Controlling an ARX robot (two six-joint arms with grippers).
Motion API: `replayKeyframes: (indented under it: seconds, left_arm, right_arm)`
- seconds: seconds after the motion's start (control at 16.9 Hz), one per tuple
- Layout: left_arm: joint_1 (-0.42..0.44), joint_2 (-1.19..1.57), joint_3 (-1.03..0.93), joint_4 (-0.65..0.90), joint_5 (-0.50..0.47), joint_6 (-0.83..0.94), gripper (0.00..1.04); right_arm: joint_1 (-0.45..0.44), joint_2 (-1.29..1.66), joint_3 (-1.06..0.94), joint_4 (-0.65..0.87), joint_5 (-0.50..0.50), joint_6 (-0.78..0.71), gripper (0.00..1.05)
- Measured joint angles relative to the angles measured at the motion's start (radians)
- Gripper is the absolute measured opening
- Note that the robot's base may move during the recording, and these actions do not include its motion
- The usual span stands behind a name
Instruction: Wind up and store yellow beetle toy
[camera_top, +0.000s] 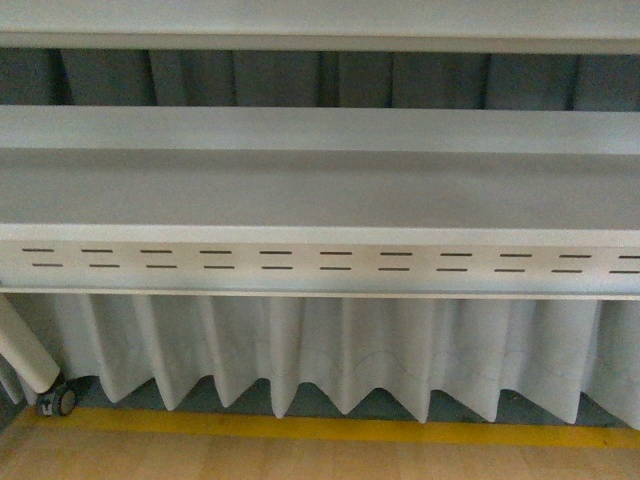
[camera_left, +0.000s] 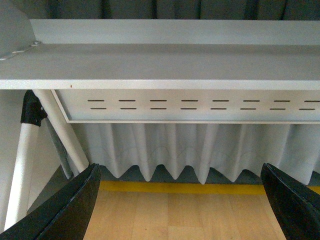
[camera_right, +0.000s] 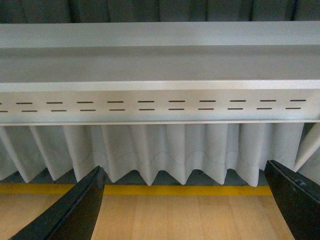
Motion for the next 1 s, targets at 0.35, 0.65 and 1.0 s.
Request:
replayKeyframes:
  seconds: [0.35,0.65,1.0]
  left_arm:
    - [0.0,0.0,0.0,0.001,0.0,0.0,0.98]
    - [0.0,0.0,0.0,0.001,0.0,0.0,0.98]
    - [0.0,0.0,0.0,0.001,0.0,0.0,0.98]
  right_arm:
    - [0.0,0.0,0.0,0.002,0.0,0.0,0.98]
    - [0.0,0.0,0.0,0.002,0.0,0.0,0.98]
    - [0.0,0.0,0.0,0.002,0.0,0.0,0.98]
